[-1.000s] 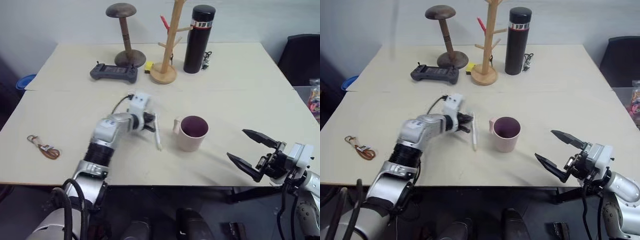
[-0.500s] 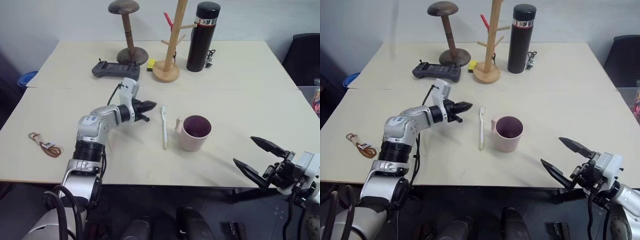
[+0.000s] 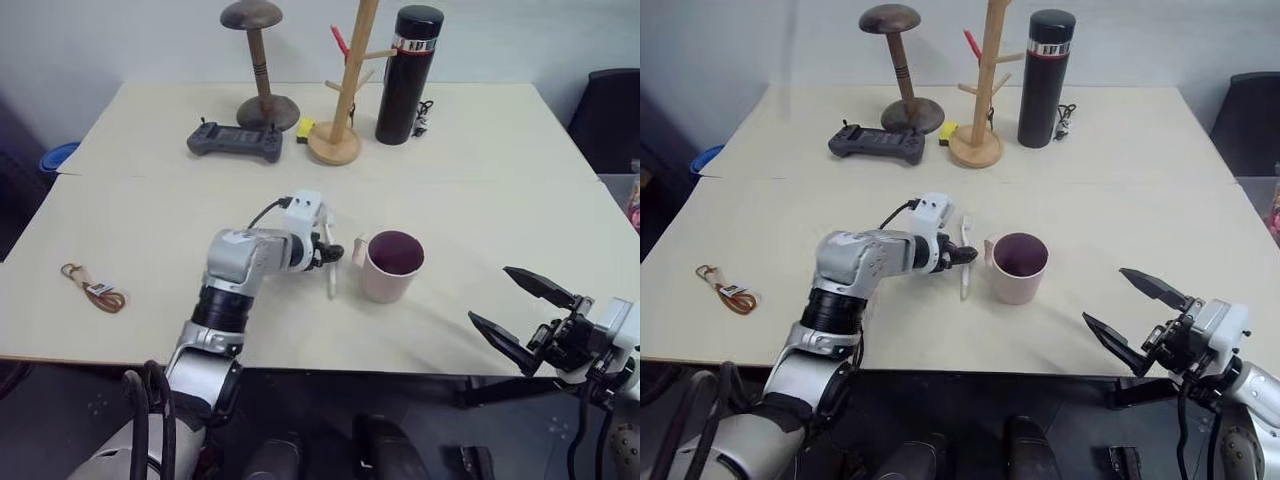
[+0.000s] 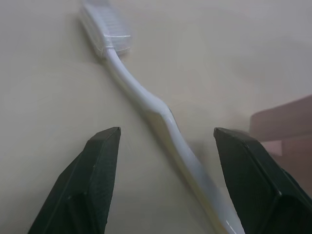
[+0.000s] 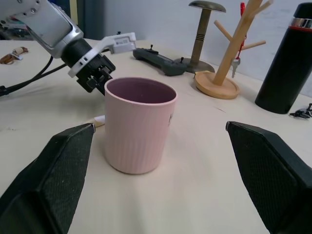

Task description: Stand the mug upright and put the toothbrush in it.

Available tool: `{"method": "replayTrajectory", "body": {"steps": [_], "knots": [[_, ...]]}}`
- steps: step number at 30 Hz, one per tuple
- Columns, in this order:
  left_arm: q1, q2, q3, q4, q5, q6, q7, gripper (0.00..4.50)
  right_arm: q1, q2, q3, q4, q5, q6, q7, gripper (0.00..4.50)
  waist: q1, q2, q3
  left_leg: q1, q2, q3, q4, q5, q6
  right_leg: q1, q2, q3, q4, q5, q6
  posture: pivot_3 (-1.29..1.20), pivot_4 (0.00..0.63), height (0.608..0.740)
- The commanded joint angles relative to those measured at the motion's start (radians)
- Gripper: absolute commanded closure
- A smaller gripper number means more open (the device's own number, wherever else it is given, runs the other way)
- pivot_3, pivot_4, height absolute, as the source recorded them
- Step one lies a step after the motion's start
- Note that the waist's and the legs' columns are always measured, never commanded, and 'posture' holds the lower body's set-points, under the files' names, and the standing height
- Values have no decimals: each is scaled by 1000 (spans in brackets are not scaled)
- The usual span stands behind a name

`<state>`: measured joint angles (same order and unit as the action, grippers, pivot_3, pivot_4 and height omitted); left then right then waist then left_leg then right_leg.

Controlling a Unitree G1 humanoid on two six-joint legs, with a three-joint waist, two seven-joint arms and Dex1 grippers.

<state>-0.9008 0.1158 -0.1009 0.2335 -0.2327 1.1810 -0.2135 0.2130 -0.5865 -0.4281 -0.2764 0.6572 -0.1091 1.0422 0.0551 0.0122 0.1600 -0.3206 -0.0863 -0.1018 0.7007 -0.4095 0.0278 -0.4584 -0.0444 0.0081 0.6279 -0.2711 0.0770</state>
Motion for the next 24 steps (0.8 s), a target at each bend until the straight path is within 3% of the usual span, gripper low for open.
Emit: {"method": "replayTrajectory", "body": {"steps": [1, 4, 12, 20, 22, 24], "knots": [[-25, -1, -106, 126, 69, -78, -30, 1259, -13, -9, -3, -18, 13, 0, 8, 0, 6, 0, 0, 1, 0, -1, 0, 0, 0, 2, 0, 0, 0, 0, 0, 0, 150, 740], [-40, 10, -170, 181, 103, -122, -72, 1839, -15, -3, 0, -17, 9, -2, 12, 0, 8, 0, 0, 5, 0, -1, -1, 0, 0, 7, 0, -1, -2, 0, 0, 0, 150, 740], [-52, 14, -112, 257, 117, -164, -109, 4103, -17, 4, 1, -12, 6, -10, 8, 0, 14, 1, -1, 7, 0, -2, -1, 0, 0, 8, 0, -1, -2, 0, 0, 0, 150, 740], [-71, 84, 50, 237, 63, -404, -202, 4197, -9, 2, -8, -16, 7, -12, 5, 0, 3, 0, 0, 6, 1, -2, -1, 0, 0, 7, 0, -1, -2, 0, 0, 0, 150, 740], [-70, 98, 147, 197, -28, -539, -302, 4197, -1, 4, -17, -28, 12, -10, -4, 0, -3, 0, 0, 2, 1, -1, -1, 0, 0, 3, 0, -1, -1, 0, 0, 0, 150, 740], [-62, 74, 279, 98, -232, -619, -498, 4197, 15, 20, -34, -64, 34, -1, -39, 0, -7, 0, 0, -3, 1, 0, 0, 0, -1, -4, 0, -1, 1, 0, 0, 0, 150, 740]]}}
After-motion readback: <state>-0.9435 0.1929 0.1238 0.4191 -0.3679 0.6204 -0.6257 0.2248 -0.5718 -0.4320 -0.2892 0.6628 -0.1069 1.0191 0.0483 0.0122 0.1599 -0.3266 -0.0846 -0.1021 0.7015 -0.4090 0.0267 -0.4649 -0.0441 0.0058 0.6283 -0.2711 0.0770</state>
